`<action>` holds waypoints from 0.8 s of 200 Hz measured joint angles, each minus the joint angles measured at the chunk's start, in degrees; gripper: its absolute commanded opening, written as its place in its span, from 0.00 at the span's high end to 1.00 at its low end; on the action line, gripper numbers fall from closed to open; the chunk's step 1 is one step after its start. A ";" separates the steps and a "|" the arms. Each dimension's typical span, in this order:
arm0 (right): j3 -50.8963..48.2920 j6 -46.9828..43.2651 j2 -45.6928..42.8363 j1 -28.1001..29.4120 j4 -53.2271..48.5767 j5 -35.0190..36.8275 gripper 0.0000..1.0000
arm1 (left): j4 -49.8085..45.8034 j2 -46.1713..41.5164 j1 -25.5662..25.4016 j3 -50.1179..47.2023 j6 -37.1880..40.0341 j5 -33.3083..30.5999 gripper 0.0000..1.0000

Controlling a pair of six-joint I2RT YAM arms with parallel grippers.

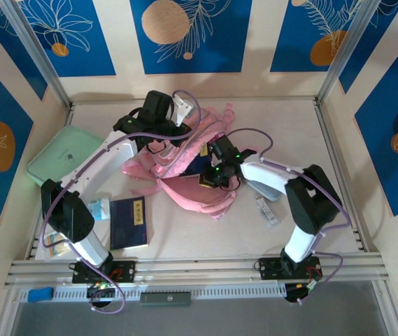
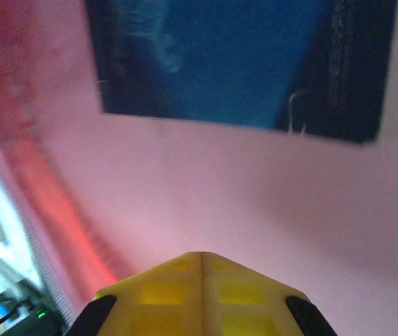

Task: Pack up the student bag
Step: Place the book in the student bag.

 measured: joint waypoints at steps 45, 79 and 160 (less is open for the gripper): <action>1.03 0.33 4.39 -1.62 4.81 7.69 0.99 | 1.11 -0.35 0.00 -1.38 -0.42 0.15 1.00; 6.47 -0.09 6.16 -3.89 6.64 11.67 0.99 | 1.97 -0.74 0.07 -1.88 -1.46 0.09 1.00; 2.29 -5.49 -0.07 -4.59 6.49 9.68 0.88 | 3.72 -0.72 0.20 -2.73 -6.34 -1.09 1.00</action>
